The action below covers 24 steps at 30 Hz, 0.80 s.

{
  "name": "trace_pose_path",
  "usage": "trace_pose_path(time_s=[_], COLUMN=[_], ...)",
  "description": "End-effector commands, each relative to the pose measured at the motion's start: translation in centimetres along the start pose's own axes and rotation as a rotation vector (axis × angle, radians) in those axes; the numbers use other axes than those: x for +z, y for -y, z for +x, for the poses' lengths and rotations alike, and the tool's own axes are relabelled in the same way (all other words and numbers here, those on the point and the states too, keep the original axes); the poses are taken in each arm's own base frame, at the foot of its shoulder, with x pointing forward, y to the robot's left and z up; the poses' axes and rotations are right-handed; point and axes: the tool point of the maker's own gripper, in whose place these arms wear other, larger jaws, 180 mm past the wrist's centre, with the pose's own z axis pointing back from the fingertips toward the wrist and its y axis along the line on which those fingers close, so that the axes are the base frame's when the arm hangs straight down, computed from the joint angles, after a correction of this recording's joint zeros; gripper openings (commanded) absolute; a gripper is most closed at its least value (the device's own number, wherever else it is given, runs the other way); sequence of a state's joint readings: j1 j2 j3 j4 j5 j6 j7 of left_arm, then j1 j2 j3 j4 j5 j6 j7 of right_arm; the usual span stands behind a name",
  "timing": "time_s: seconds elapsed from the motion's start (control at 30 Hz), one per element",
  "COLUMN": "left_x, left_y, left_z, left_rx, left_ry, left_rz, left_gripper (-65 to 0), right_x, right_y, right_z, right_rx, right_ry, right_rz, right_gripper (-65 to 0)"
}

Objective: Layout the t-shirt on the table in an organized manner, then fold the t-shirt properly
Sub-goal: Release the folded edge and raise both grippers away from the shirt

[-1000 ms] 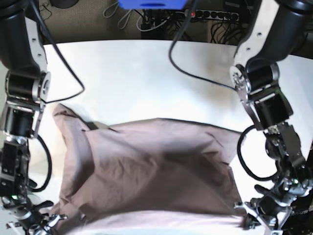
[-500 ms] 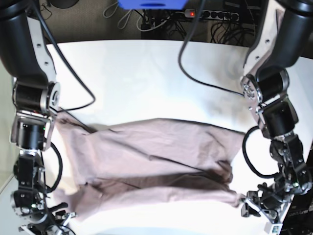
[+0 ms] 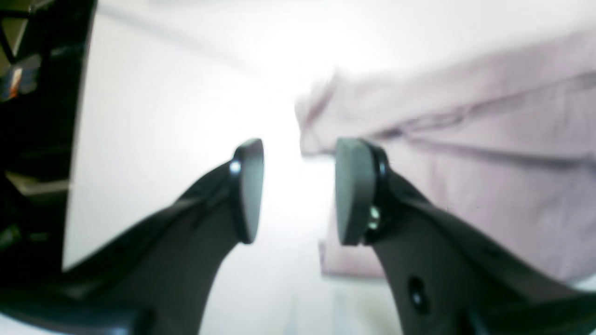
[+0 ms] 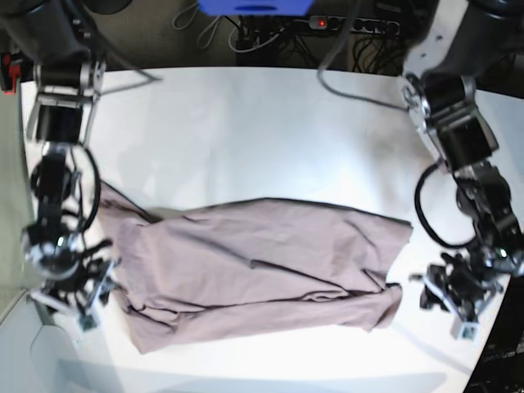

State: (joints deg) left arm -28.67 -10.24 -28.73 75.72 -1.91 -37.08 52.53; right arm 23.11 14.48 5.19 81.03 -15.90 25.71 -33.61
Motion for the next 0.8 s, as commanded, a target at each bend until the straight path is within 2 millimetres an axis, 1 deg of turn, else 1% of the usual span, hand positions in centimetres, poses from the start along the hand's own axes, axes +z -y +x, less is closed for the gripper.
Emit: trace_pose_path(time_s=[0.0,0.03,0.1,0.13,0.2,0.23,0.27,0.3,0.4,0.43,0.53,0.6,0.63,0.77], left_x=[0.8,0.8,0.8,1.0,1.1,1.3,1.9,2.2,3.1,3.4,4.1,4.5,4.6,5.0], left_y=[-0.6,-0.3,0.2,0.3,1.4,1.3,0.4,0.1,-1.0,-1.4,-2.9,-3.5,-3.7,-4.0], left_z=[1.5,0.2,-2.0,-2.9,-5.0,-5.7,-6.5,-7.3,-8.9,-9.4,-10.4,-10.9,-11.3,-11.4], left_rx=[-0.012,-0.014,-0.015,-0.022,-0.033,-0.021,-0.003,0.024,0.097,0.115,0.16,0.176,0.182,0.188], left_ry=[0.054,0.033,-0.007,-0.026,-0.055,-0.059,-0.064,-0.065,-0.059,-0.06,-0.063,-0.065,-0.07,-0.066], left_rz=[0.018,0.015,0.01,0.004,-0.05,-0.055,-0.046,-0.047,-0.035,-0.024,0.013,0.03,0.035,0.044], left_gripper=[-40.2,-40.2,-40.2,-40.0,-37.8,-36.9,-36.2,-36.0,-36.0,-35.9,-35.9,-35.9,-35.9,-36.0], right_x=[0.9,1.5,2.8,3.3,4.6,5.2,5.8,6.3,7.5,7.8,8.4,8.6,8.7,8.3], right_y=[1.3,0.8,0.7,0.3,0.5,0.6,0.4,0.0,-2.6,-3.4,-6.1,-7.9,-8.6,-9.3], right_z=[1.4,0.1,-2.6,-3.5,-5.5,-6.6,-7.9,-9.0,-12.2,-13.0,-14.1,-14.2,-14.3,-14.6], right_rx=[0.007,0.004,-0.031,-0.058,-0.094,-0.106,-0.111,-0.11,-0.109,-0.112,-0.114,-0.109,-0.11,-0.127], right_ry=[0.058,0.043,0.009,-0.003,-0.029,-0.051,-0.084,-0.114,-0.198,-0.212,-0.237,-0.241,-0.243,-0.253], right_rz=[-0.034,-0.032,-0.048,-0.051,-0.073,-0.084,-0.087,-0.082,-0.034,-0.019,0.054,0.116,0.134,0.152], right_gripper=[-28.9,-28.9,-28.9,-28.9,-28.8,-28.8,-28.8,-28.8,-28.8,-28.8,-28.8,-28.8,-28.8,-28.8])
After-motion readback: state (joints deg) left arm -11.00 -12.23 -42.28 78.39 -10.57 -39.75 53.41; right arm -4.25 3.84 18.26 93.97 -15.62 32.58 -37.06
